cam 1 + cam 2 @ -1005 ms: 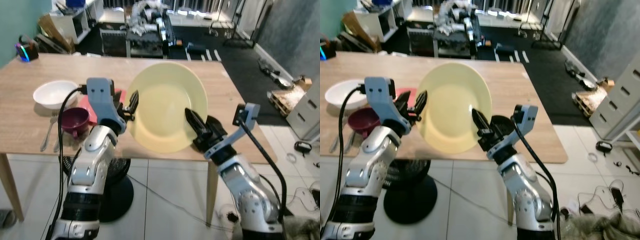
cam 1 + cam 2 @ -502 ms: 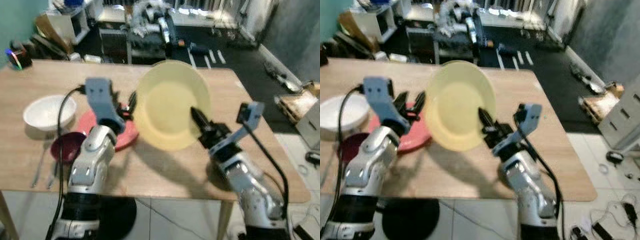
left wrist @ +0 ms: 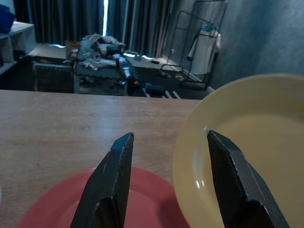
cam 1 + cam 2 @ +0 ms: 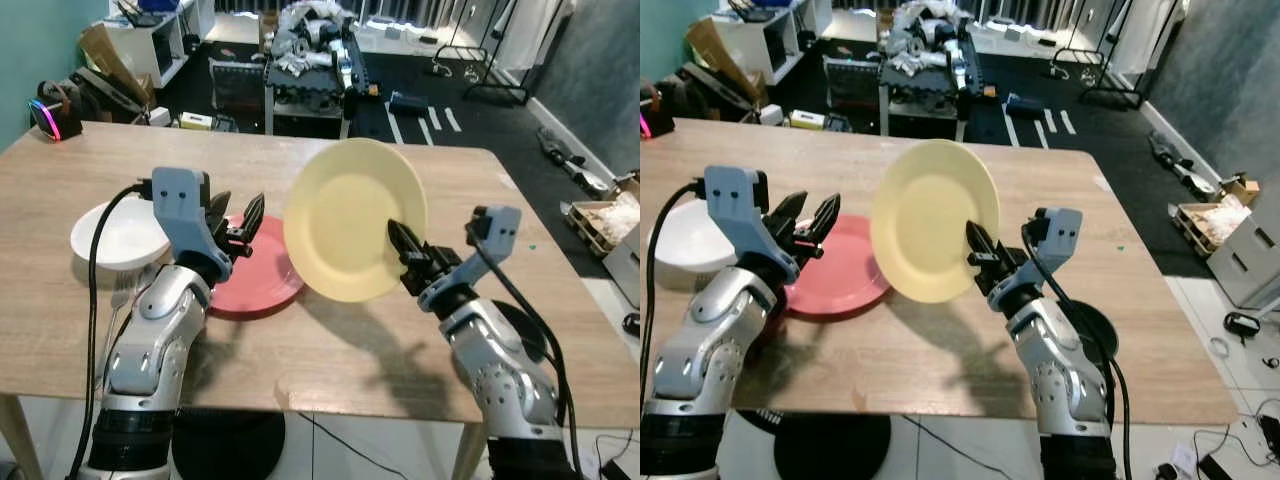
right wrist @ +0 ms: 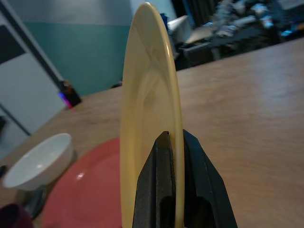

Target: Setting the table

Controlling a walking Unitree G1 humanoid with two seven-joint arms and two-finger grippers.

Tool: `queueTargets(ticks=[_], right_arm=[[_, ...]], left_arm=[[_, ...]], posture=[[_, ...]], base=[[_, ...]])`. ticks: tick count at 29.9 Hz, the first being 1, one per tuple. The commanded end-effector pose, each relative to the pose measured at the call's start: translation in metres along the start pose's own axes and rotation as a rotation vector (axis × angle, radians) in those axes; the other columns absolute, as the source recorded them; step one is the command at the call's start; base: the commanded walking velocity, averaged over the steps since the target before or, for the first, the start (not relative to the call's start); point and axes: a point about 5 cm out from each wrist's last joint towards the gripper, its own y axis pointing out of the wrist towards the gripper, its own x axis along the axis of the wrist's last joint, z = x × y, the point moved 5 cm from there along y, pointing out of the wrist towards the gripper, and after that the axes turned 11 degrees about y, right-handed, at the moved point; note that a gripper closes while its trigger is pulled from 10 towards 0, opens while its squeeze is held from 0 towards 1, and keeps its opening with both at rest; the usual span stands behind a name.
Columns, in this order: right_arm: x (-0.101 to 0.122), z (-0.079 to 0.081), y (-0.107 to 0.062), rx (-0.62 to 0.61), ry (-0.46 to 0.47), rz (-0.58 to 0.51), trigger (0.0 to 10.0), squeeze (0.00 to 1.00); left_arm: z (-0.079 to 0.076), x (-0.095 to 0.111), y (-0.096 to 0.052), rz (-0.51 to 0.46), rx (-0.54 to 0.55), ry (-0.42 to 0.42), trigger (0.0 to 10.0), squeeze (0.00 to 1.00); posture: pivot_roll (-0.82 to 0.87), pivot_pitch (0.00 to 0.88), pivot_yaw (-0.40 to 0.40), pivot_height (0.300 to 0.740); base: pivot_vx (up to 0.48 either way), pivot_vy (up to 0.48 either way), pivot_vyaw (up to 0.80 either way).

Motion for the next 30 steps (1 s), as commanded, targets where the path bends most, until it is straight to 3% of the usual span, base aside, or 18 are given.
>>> queueTargets(ticks=[1, 6, 9, 13, 19, 24, 25, 26, 27, 30], right_arm=[[0.006, -0.007, 0.002, -0.033, -0.018, -0.025, 10.0, 0.00], [0.010, -0.026, 0.009, -0.109, -0.028, -0.027, 10.0, 0.00], [0.011, -0.044, 0.010, -0.183, 0.021, -0.033, 10.0, 0.00], [0.011, -0.060, 0.009, -0.257, 0.010, -0.044, 10.0, 0.00], [0.008, -0.063, 0.009, -0.257, -0.068, -0.020, 10.0, 0.00], [0.004, -0.054, 0.011, -0.208, -0.089, 0.000, 10.0, 0.00], [0.004, -0.053, 0.012, -0.207, -0.090, -0.001, 10.0, 0.37], [0.004, -0.053, 0.012, -0.207, -0.090, -0.003, 10.0, 0.37], [0.003, -0.052, 0.012, -0.200, -0.093, -0.003, 10.0, 1.00], [0.004, -0.051, 0.013, -0.192, -0.107, -0.009, 10.0, 1.00]], left_arm=[[-0.003, -0.003, -0.003, 0.015, -0.018, -0.012, 10.0, 0.00], [-0.015, 0.004, -0.010, 0.007, -0.118, -0.010, 10.0, 0.00], [-0.021, 0.011, -0.015, 0.000, -0.192, 0.005, 10.0, 0.00], [-0.023, 0.016, -0.016, -0.007, -0.217, 0.013, 10.0, 0.00], [-0.024, 0.018, -0.017, -0.002, -0.219, 0.009, 10.0, 0.00], [-0.025, 0.015, -0.018, 0.013, -0.215, 0.002, 10.0, 0.00], [-0.025, 0.015, -0.018, 0.015, -0.216, 0.001, 10.0, 0.00], [-0.025, 0.015, -0.018, 0.017, -0.216, 0.001, 10.0, 0.00], [-0.026, 0.015, -0.018, 0.018, -0.216, -0.001, 10.0, 0.00], [-0.028, 0.014, -0.018, 0.023, -0.217, -0.007, 10.0, 0.00]], posture=[[-0.04, 0.000, 0.033, 0.740], [-0.03, 0.000, 0.035, 0.740], [-0.02, 0.001, 0.035, 0.740], [-0.02, 0.010, 0.037, 0.740], [-0.01, 0.019, 0.040, 0.740], [-0.02, 0.023, 0.039, 0.740], [-0.02, 0.023, 0.039, 0.740], [-0.02, 0.023, 0.039, 0.740], [-0.02, 0.024, 0.039, 0.740], [-0.02, 0.022, 0.040, 0.740]], base=[[0.000, 0.000, 0.00], [0.000, 0.000, 0.00], [0.000, 0.000, 0.00], [0.000, 0.000, 0.00], [0.000, 0.000, 0.00], [0.000, 0.000, 0.00], [0.000, 0.000, 0.00], [0.000, 0.000, 0.00], [0.000, 0.000, 0.00], [0.000, 0.000, 0.00]])
